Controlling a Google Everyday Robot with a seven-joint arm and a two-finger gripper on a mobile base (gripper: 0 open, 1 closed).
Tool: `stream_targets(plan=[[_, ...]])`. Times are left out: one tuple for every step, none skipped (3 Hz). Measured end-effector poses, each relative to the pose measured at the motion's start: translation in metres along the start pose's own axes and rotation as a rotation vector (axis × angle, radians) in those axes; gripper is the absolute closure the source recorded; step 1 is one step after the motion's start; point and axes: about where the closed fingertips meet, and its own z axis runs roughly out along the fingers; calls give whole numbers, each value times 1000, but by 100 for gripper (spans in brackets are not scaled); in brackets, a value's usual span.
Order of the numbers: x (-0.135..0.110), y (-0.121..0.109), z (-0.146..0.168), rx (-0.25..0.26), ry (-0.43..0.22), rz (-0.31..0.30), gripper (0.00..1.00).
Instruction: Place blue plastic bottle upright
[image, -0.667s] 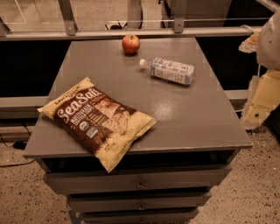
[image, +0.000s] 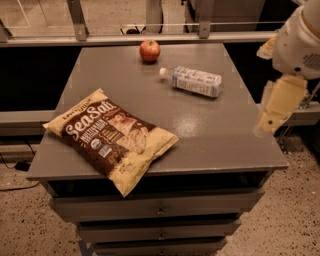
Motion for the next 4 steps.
stream_targets(plan=[[-39, -27, 34, -17, -34, 0, 0], [-77, -65, 73, -18, -56, 24, 0], [-107, -99, 114, -26, -58, 78, 0], [-133, -127, 152, -24, -36, 130, 0]])
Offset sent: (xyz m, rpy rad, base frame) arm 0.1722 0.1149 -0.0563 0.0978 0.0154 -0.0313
